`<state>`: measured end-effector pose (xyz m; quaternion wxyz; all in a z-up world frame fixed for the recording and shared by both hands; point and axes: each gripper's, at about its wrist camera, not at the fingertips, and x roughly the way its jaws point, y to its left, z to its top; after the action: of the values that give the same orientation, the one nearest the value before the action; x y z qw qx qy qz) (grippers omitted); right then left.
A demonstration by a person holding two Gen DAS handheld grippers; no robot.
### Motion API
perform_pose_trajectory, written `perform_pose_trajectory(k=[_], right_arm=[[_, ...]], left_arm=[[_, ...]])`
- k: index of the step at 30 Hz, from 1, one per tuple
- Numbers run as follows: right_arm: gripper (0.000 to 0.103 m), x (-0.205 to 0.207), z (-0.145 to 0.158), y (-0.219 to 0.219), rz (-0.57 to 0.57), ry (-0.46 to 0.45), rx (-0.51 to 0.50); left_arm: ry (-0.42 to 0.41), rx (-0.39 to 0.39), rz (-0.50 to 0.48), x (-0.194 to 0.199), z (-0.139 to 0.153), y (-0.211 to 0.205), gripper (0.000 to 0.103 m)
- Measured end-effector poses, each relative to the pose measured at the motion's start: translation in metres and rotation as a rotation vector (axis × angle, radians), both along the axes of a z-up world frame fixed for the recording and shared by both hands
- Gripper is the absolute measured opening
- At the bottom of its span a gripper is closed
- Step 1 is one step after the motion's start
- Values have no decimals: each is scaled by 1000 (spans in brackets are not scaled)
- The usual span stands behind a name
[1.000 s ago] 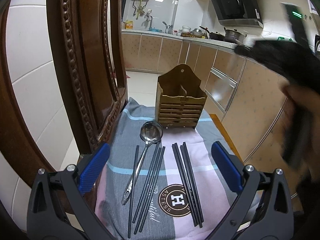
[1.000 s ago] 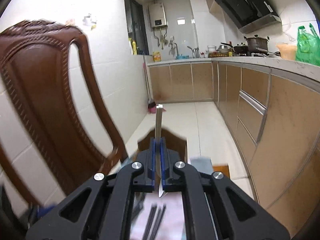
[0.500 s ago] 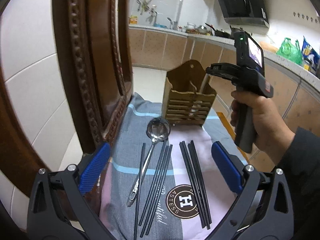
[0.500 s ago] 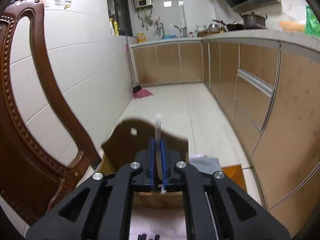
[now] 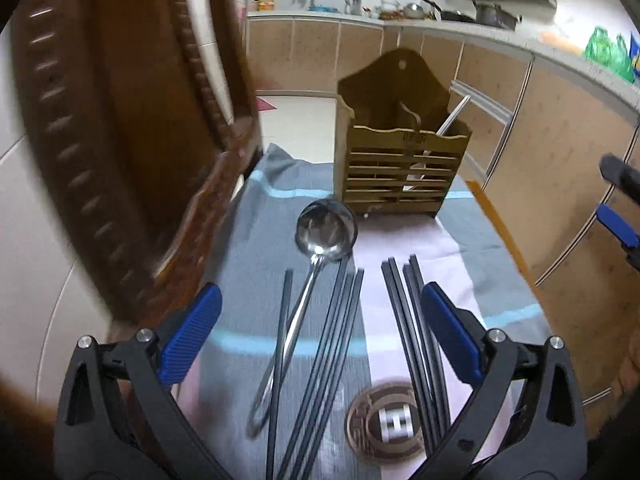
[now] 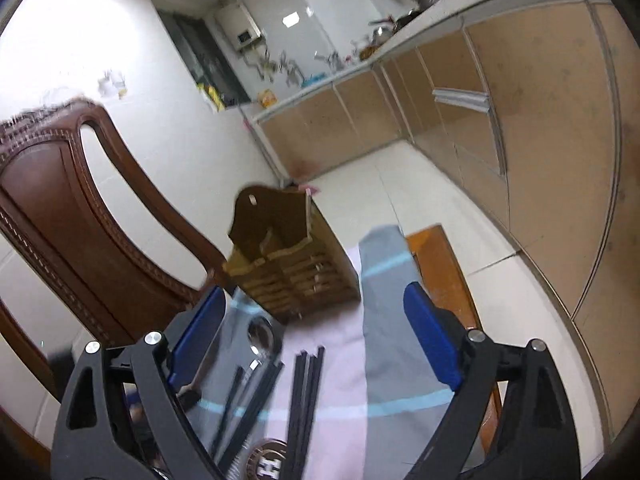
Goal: Organize utensils
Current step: 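Reach the left gripper to the metal ladle handle and close it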
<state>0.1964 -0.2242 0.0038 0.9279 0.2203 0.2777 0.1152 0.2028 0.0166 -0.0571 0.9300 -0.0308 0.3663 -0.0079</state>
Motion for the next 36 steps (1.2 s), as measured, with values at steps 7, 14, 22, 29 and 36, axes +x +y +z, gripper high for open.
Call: perform_pose_trajectory(k=[7,14,22,29,36], right_arm=[[88,11,-22,-27,-27,59,79],[88,22,-32,-33,-10,98,117],[88,30,-37,-25,17,118,129],[88,31,-37,-21,20,125,137],[88,27,-35,-21,23,130,146]], left_arm=[[80,107,-83,80,-32,-4,81],[161,123,-91,127,-64,1,73],[183,9,-77,143,-79,12,16],[119,20,-98,111,-50,7,2],[105,46,-141,86,-35,0,1]])
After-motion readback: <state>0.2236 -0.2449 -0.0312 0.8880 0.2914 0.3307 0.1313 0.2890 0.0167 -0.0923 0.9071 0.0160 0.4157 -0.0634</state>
